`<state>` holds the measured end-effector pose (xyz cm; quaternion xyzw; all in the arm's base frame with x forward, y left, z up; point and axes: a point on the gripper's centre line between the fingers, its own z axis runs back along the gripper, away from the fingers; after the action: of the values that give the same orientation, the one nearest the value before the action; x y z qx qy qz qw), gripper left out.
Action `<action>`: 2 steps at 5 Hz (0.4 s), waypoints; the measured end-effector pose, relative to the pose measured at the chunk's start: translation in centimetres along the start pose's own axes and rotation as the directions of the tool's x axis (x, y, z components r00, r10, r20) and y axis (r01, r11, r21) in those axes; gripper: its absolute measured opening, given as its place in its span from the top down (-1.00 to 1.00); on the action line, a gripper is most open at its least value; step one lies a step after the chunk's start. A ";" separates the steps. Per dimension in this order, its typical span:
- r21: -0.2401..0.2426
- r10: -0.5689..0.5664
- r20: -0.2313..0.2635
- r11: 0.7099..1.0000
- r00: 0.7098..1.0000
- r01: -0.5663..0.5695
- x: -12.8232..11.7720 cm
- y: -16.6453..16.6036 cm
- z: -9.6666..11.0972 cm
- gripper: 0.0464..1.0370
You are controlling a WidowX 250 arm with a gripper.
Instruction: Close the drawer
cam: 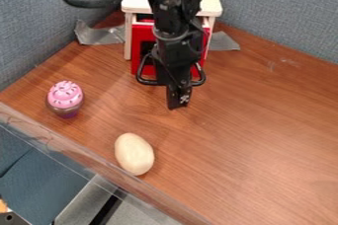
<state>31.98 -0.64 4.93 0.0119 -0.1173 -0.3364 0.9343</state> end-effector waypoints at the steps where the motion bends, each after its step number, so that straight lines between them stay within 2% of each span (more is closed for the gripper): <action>1: 0.004 0.020 0.018 1.000 1.000 -0.020 0.6 0.8 0.5 -0.92; 2: -0.001 0.037 0.007 0.999 0.999 -0.037 0.7 1.0 0.3 -0.92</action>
<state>33.01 -0.30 5.47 0.0080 -0.1204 -0.3193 0.9399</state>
